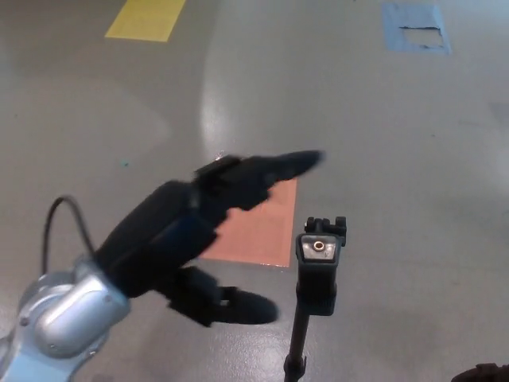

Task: The robot uses its left hand to grab the top of a phone stand kept on the floor and rotates it anti-clockwise

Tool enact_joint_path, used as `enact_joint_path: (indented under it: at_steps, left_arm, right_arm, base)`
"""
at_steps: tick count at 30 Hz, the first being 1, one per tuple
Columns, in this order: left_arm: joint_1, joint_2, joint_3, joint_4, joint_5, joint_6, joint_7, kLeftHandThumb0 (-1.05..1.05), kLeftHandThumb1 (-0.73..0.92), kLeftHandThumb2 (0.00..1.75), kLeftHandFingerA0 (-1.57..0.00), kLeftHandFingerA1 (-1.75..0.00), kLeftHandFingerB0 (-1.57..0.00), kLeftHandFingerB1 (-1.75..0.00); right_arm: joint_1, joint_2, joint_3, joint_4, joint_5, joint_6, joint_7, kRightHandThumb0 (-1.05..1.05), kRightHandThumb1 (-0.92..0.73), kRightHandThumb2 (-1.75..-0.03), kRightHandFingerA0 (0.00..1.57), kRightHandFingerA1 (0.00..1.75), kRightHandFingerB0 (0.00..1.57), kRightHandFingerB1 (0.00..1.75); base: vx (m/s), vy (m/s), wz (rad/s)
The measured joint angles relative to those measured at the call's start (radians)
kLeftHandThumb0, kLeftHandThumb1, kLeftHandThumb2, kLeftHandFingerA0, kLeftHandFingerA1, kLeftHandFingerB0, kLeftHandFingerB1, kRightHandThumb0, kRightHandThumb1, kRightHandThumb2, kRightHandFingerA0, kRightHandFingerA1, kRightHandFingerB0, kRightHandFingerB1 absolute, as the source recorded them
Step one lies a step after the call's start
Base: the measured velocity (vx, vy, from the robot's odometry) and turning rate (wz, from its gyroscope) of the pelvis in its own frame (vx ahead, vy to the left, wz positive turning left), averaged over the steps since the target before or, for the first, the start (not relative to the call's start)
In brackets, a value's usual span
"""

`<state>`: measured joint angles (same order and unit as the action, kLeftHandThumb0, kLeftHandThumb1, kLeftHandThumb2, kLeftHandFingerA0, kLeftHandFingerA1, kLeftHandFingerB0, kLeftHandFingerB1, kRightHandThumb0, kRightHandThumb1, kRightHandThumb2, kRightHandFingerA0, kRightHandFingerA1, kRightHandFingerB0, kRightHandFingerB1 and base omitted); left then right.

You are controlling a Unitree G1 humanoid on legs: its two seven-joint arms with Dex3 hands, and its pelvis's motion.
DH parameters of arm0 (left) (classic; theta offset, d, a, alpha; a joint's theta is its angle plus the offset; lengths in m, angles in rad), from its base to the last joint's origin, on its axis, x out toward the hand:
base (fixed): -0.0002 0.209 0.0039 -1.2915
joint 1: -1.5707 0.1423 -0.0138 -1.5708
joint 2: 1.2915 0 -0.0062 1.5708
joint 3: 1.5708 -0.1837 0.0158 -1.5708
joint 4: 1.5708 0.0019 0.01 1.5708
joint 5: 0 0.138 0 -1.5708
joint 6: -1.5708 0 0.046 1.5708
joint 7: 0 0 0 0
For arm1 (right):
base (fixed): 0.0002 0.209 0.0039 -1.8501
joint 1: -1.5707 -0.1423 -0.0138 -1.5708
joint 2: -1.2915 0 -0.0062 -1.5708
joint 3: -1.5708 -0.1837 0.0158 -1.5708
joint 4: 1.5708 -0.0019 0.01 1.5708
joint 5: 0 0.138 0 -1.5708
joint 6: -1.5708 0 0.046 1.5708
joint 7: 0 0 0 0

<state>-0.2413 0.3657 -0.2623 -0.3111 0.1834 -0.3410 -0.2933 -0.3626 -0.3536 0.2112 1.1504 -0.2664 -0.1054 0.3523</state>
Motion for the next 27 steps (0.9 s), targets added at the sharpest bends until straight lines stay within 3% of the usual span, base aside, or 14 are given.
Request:
enact_joint_path:
  at_steps: [3,4,8,9,18,20,21,22,23,24,25,26,27]
  left_arm:
    - [-0.052,-0.018,-0.039,-0.053,0.010,0.024,-0.026,-0.60,0.39,0.73,-0.10,-0.34,-0.03,-0.28]
    - [-0.055,-0.020,-0.044,-0.053,0.012,0.027,-0.028,-0.56,0.44,0.55,-0.13,-0.27,-0.06,-0.27]
    - [-0.072,-0.044,-0.074,-0.053,0.029,0.060,-0.044,-0.54,0.43,0.55,-0.12,-0.27,-0.06,-0.27]
    - [-0.075,-0.047,-0.078,-0.053,0.033,0.065,-0.046,-0.54,0.36,0.68,-0.10,-0.28,-0.05,-0.31]
    - [-0.119,-0.105,-0.123,0.015,0.091,0.104,-0.051,-0.41,0.32,0.64,-0.06,-0.26,-0.06,-0.39]
    - [-0.125,-0.116,-0.129,0.038,0.106,0.104,-0.046,-0.37,0.40,0.56,-0.08,-0.24,-0.08,-0.34]
    - [-0.127,-0.121,-0.131,0.049,0.112,0.104,-0.043,-0.39,0.41,0.58,-0.10,-0.22,-0.09,-0.38]
    - [-0.129,-0.128,-0.135,0.063,0.122,0.104,-0.040,-0.30,0.27,0.72,0.00,-0.39,-0.07,-0.47]
    - [-0.133,-0.133,-0.138,0.081,0.131,0.103,-0.035,-0.30,0.27,0.72,0.00,-0.39,-0.07,-0.47]
    - [-0.136,-0.136,-0.140,0.093,0.137,0.102,-0.033,-0.36,0.36,0.60,-0.07,-0.26,-0.12,-0.41]
    - [-0.137,-0.138,-0.141,0.100,0.140,0.101,-0.031,-0.36,0.36,0.60,-0.07,-0.26,-0.12,-0.41]
    - [-0.141,-0.143,-0.142,0.114,0.149,0.100,-0.025,-0.25,0.42,0.55,-0.09,-0.24,-0.27,-0.39]
    - [-0.142,-0.146,-0.143,0.123,0.153,0.099,-0.022,-0.25,0.42,0.55,-0.09,-0.24,-0.27,-0.39]
  right_arm:
    - [-0.007,-0.001,-0.004,0.001,0.000,-0.003,0.001,-0.49,-0.78,-0.62,0.57,0.41,0.22,0.30]
    - [-0.007,-0.001,-0.005,0.001,0.000,-0.003,0.002,-0.49,-0.78,-0.63,0.57,0.41,0.21,0.30]
    - [-0.007,-0.002,-0.006,0.001,0.000,-0.005,0.005,-0.49,-0.77,-0.63,0.57,0.41,0.21,0.30]
    - [-0.007,-0.002,-0.006,0.001,0.000,-0.005,0.005,-0.48,-0.77,-0.63,0.56,0.40,0.22,0.30]
    - [-0.018,-0.002,-0.014,0.005,0.000,-0.005,0.015,-0.48,-0.77,-0.63,0.57,0.41,0.22,0.30]
    - [-0.019,-0.002,-0.014,0.006,-0.001,-0.005,0.015,-0.49,-0.77,-0.62,0.57,0.40,0.22,0.30]
    - [-0.019,-0.002,-0.015,0.007,-0.001,-0.005,0.015,-0.56,-0.62,-0.85,0.51,0.53,0.19,0.42]
    - [-0.020,-0.002,-0.015,0.008,-0.001,-0.005,0.016,-0.57,-0.62,-0.86,0.50,0.53,0.19,0.42]
    - [-0.021,-0.002,-0.014,0.010,-0.001,-0.005,0.016,-0.57,-0.62,-0.86,0.50,0.53,0.19,0.42]
    - [-0.022,-0.002,-0.014,0.012,-0.001,-0.005,0.016,-0.49,-0.77,-0.62,0.58,0.40,0.23,0.30]
    - [-0.023,-0.002,-0.014,0.012,-0.001,-0.005,0.016,-0.49,-0.77,-0.62,0.58,0.40,0.23,0.30]
    - [-0.024,-0.002,-0.014,0.013,-0.002,-0.005,0.015,-0.48,-0.77,-0.62,0.57,0.40,0.23,0.31]
    - [-0.024,-0.002,-0.014,0.014,-0.002,-0.005,0.015,-0.48,-0.77,-0.62,0.57,0.40,0.23,0.31]
  base:
    - [0.00,0.000,0.00]
    - [0.00,0.000,0.00]
    - [0.00,0.000,0.00]
    - [0.00,0.000,0.00]
    - [0.00,0.000,0.00]
    - [0.00,0.000,0.00]
    - [0.00,0.000,0.00]
    - [0.00,0.000,0.00]
    - [0.00,0.000,0.00]
    - [0.00,0.000,0.00]
    - [0.00,0.000,0.00]
    - [0.00,0.000,0.00]
    - [0.00,0.000,0.00]
